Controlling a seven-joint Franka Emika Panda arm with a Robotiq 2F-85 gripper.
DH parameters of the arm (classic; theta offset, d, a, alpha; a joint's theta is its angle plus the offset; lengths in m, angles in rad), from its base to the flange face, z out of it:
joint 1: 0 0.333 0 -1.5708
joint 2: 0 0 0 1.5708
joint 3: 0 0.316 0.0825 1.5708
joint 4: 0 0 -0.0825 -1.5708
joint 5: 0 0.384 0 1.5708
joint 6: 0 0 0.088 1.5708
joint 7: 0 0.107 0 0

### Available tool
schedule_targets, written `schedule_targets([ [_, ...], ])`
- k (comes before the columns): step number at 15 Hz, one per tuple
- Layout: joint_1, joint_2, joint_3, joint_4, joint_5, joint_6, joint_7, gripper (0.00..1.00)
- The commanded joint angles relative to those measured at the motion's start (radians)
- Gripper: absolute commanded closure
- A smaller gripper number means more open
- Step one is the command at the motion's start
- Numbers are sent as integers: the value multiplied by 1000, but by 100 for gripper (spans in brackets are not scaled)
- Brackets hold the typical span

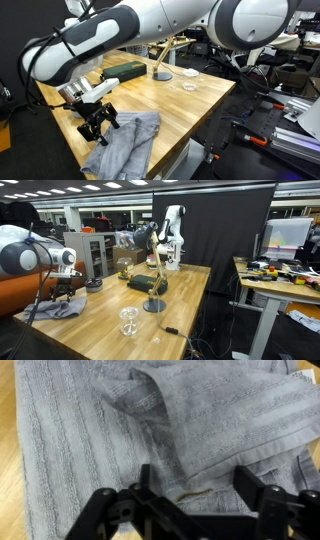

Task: Fold the grey towel from right to left

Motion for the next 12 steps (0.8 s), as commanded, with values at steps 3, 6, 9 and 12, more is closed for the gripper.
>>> schedule_targets([
  [3,-2,0,-6,2,0,-15,9,59],
  [6,-3,-2,-6,0,-1,-20,6,80],
  [9,-1,-3,-6,1,-2,-25,4,77],
  [12,-2,-3,-7,3,-3,-26,7,72],
])
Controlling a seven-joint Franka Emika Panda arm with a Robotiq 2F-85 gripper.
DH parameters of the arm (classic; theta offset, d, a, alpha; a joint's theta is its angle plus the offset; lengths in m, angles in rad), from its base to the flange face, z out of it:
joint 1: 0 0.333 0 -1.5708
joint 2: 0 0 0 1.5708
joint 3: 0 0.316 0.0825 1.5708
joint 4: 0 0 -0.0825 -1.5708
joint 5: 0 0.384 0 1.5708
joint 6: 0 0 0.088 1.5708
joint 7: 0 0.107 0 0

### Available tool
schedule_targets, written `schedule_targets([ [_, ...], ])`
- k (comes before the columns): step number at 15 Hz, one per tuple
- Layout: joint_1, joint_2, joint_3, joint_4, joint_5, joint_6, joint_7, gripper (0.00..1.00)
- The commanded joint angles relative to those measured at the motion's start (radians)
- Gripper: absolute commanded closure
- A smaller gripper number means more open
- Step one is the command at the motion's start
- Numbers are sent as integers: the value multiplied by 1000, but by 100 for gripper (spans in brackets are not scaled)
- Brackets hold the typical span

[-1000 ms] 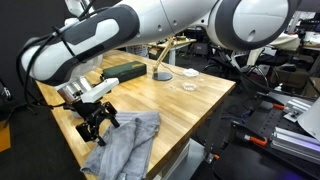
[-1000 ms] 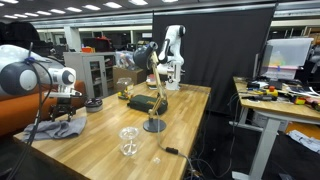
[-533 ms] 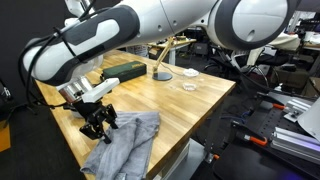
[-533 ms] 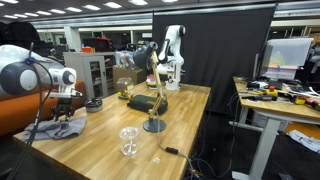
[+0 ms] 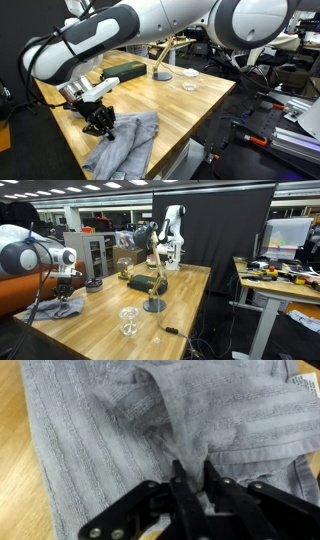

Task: Fold the grey towel from right to left

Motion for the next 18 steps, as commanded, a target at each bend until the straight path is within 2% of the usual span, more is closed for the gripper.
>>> schedule_targets([
  [1,2,0,-9,4,-5,-17,10,77],
  [2,2,0,-10,5,-6,-18,10,93],
  [4,2,0,-11,6,-7,-19,11,97],
  [5,3,0,-11,7,-7,-20,10,84],
  [6,3,0,-11,7,-8,-20,10,64],
  [8,6,0,-13,11,-11,-23,14,56],
  [15,13,-1,-20,47,-31,-33,28,7],
  [16,13,-2,-20,50,-31,-35,29,2],
  [18,13,-2,-19,54,-29,-42,34,0],
])
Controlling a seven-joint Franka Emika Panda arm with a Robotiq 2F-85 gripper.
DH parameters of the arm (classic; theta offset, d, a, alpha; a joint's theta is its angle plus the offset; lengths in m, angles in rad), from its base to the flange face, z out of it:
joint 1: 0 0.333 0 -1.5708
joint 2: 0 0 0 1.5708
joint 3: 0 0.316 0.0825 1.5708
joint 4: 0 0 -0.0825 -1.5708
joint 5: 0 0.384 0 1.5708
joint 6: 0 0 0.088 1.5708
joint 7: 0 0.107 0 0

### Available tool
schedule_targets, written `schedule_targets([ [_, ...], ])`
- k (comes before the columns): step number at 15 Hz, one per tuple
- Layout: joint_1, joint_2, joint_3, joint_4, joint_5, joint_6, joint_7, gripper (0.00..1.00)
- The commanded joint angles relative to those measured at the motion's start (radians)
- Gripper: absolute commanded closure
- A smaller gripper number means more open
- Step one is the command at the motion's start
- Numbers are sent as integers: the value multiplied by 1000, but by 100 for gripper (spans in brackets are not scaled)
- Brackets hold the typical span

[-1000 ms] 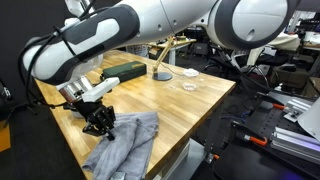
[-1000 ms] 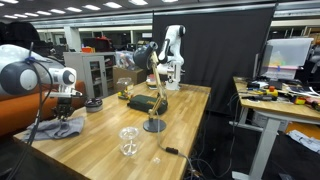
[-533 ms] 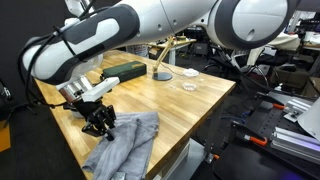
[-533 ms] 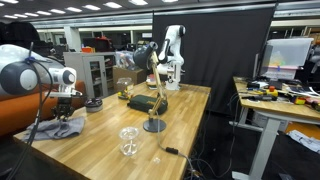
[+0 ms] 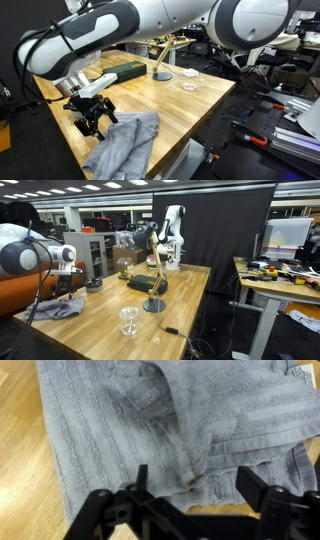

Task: Fold the grey towel from right to left

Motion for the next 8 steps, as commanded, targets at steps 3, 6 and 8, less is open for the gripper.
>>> schedule_targets([
  [3,12,0,-16,18,-3,-55,20,0],
  [6,15,0,-15,18,-2,-66,20,0],
  [8,16,0,-14,18,-1,-67,18,0],
])
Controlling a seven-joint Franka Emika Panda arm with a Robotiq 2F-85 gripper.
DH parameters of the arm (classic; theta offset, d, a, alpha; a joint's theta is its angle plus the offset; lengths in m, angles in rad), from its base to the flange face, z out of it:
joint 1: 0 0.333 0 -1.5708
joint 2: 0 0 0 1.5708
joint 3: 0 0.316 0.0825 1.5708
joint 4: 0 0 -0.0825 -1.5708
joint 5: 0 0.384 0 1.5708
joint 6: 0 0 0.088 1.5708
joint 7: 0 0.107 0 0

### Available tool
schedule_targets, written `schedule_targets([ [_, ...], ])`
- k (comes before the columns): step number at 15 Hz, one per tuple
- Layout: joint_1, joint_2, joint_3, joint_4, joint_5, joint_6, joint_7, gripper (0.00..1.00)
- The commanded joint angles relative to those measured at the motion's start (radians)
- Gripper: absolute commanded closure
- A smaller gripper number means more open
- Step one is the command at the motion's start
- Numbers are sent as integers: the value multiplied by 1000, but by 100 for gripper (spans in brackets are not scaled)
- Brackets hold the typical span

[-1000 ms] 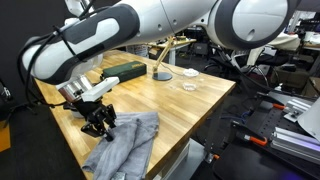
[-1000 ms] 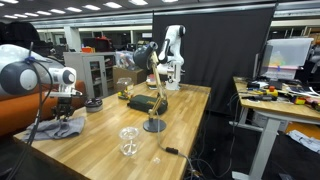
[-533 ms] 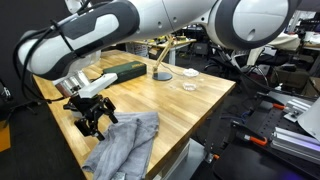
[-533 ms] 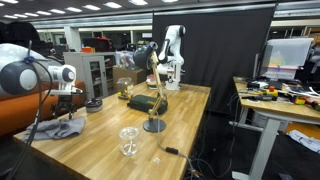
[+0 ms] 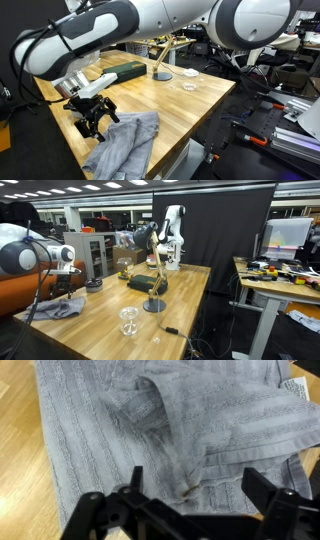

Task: Fold the grey towel from right to left

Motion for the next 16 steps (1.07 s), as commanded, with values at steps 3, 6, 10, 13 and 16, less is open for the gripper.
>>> schedule_targets([
  [3,8,0,-14,12,-1,-24,12,26],
  [6,7,0,-14,13,0,-22,16,37],
  [10,8,0,-14,15,0,-25,16,66],
  [13,8,0,-16,21,-2,-29,15,83],
  [16,9,0,-18,28,-3,-33,14,82],
])
